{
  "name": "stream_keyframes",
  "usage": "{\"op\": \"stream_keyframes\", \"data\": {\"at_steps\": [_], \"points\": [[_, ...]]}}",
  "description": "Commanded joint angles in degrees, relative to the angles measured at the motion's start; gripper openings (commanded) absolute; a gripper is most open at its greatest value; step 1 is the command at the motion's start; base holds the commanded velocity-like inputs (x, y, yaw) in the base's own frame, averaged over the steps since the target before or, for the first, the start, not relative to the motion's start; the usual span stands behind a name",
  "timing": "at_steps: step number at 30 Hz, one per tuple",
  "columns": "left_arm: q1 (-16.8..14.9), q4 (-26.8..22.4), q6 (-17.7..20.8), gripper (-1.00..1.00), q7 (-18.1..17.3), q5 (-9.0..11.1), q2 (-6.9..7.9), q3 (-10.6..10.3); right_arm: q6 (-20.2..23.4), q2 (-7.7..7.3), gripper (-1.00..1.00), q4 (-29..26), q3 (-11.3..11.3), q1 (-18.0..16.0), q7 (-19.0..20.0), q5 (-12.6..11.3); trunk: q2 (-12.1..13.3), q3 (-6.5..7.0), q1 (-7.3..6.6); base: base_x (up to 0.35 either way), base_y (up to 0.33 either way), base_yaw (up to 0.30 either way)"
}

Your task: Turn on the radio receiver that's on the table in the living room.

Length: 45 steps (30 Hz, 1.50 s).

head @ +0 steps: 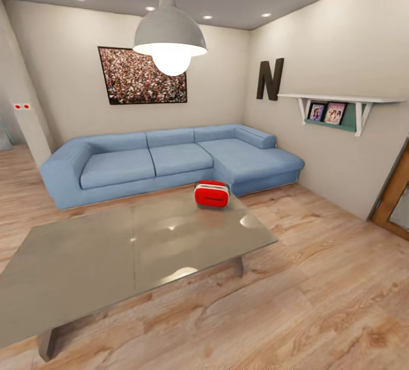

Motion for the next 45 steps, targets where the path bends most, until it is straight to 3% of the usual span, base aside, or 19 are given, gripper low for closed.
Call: {"op": "stream_keyframes", "data": {"at_steps": [1,24,45], "points": [[0.00,0.01,0.00,1.00,0.00,0.00,0.00,0.00,0.00,0.00,1.00,0.00,0.00,0.00,0.00,0.00,0.00,0.00,0.00,0.000,0.000,-0.299],[0.00,0.05,0.18,1.00,0.00,0.00,0.34,0.03,0.00,0.06,1.00,0.00,0.17,0.00,-0.35,0.08,0.00,0.00,0.00,0.006,0.000,-0.299],[0.00,0.05,0.26,1.00,0.04,0.00,0.36,0.03,0.00,0.06,1.00,0.00,0.18,0.00,-0.35,0.08,0.00,0.00,0.00,0.135,0.000,-0.299]]}}
